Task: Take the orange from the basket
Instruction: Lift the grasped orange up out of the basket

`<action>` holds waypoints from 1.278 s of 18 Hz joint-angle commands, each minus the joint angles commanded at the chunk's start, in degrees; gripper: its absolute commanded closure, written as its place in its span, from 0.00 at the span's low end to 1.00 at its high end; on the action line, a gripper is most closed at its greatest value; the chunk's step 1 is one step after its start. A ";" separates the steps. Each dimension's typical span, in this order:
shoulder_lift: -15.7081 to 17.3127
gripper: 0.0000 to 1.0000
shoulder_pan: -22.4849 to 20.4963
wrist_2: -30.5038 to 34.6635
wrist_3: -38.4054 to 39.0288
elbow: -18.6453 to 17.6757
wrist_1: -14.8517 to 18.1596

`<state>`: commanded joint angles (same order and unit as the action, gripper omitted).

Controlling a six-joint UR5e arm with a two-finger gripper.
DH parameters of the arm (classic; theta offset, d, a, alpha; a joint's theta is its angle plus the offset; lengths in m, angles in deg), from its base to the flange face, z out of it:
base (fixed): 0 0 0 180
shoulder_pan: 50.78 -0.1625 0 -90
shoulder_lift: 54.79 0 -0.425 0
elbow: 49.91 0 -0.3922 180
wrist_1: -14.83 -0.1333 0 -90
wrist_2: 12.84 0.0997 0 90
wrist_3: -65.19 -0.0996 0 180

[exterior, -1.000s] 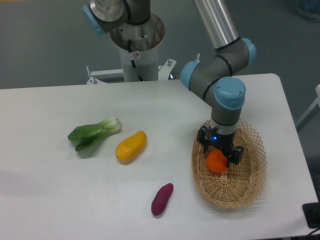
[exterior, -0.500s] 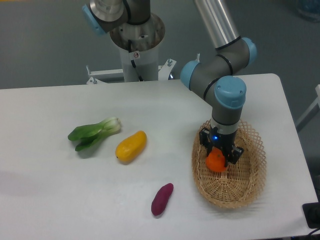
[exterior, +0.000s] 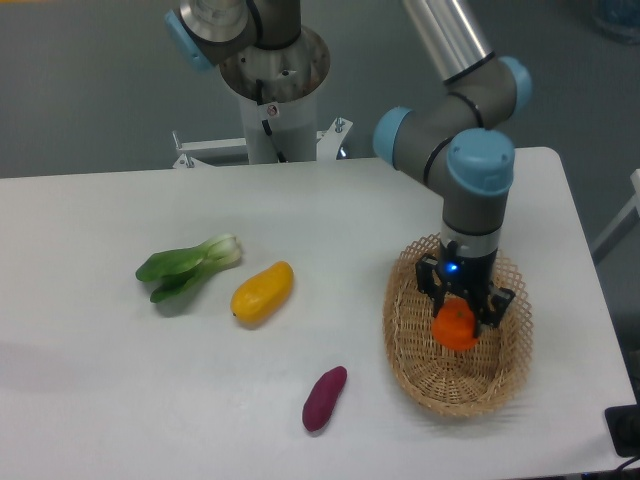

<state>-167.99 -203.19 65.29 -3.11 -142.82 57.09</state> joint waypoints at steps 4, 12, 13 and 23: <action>2.11 0.37 1.76 -2.28 2.82 8.07 9.39; 6.06 0.38 4.13 -0.10 5.64 13.90 21.53; 6.59 0.38 4.31 1.65 5.38 13.90 23.20; 7.03 0.38 6.24 4.22 5.99 13.99 24.36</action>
<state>-160.96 -196.94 69.51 2.88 -128.83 81.45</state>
